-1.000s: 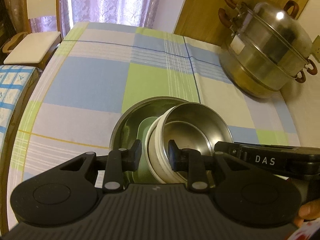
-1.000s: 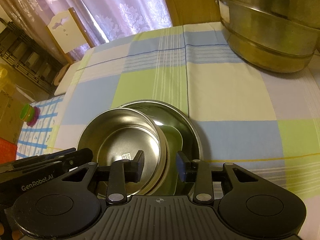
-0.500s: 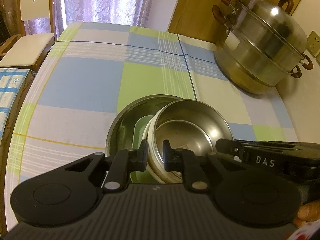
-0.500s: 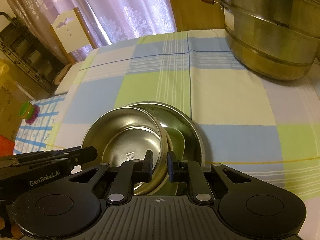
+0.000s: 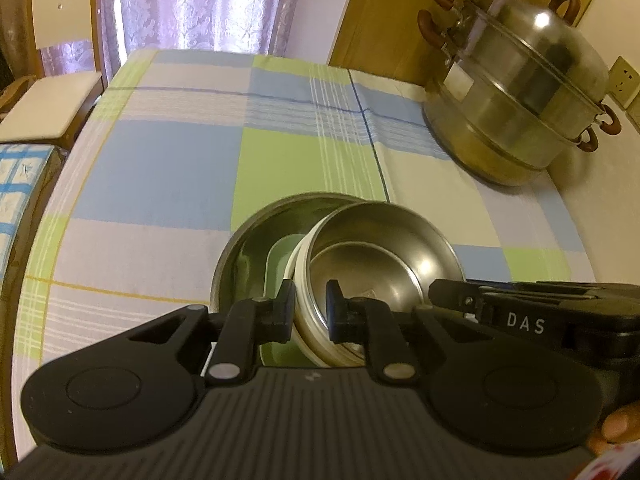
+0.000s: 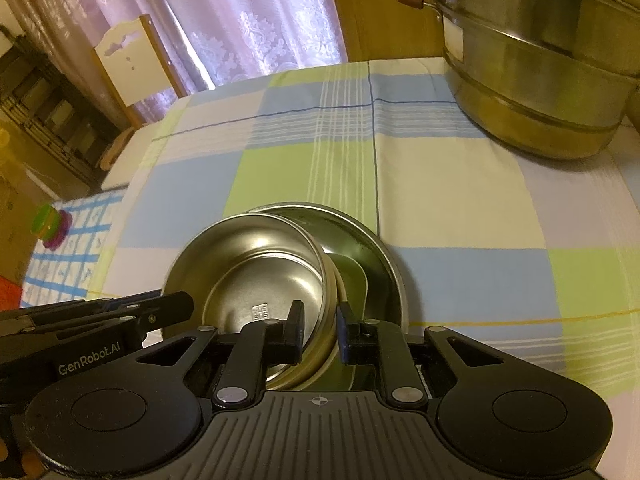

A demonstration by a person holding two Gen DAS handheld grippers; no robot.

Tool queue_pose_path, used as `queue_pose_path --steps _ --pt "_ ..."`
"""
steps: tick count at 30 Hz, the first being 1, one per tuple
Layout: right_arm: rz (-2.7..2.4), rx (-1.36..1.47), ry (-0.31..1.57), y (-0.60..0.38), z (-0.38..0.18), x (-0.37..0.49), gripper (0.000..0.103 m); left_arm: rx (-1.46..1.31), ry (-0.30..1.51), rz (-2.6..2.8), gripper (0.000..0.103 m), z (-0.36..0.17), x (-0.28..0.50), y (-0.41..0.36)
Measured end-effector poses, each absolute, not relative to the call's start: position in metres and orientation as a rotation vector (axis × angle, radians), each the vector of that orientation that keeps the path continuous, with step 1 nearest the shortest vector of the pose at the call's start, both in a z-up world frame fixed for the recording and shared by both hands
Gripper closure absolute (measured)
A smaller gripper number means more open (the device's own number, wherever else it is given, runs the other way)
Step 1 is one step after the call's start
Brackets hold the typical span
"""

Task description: Organize plates and bowls

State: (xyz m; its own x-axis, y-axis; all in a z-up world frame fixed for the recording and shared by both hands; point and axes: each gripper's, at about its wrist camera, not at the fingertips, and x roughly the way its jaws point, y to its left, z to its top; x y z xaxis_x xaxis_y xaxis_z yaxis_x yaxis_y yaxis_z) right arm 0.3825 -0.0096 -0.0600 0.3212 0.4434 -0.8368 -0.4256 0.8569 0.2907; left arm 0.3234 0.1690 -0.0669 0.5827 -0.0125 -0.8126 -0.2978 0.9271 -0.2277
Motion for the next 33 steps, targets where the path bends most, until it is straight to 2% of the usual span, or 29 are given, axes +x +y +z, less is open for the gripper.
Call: queue_pose_path --steps 2,5,11,13,19,33 --pt "0.578 0.053 1.091 -0.015 -0.056 0.381 0.071 -0.348 0.922 0.167 0.088 -0.061 0.321 0.168" --pt "0.591 0.074 1.063 -0.022 -0.048 0.377 0.064 -0.312 0.885 0.163 0.083 -0.049 0.313 0.165" --pt "0.6 0.082 0.997 -0.043 -0.032 0.351 0.063 -0.162 0.818 0.182 0.077 -0.027 0.284 0.149" --pt "0.586 0.08 0.983 -0.049 -0.029 0.342 0.063 -0.153 0.81 0.187 0.071 -0.023 0.273 0.145" --pt "0.562 0.031 0.95 -0.064 -0.024 0.314 0.063 -0.123 0.777 0.221 0.065 -0.013 0.237 0.129" --pt "0.625 0.052 0.954 -0.123 -0.024 0.249 0.063 -0.124 0.818 0.25 0.065 0.0 0.169 0.061"
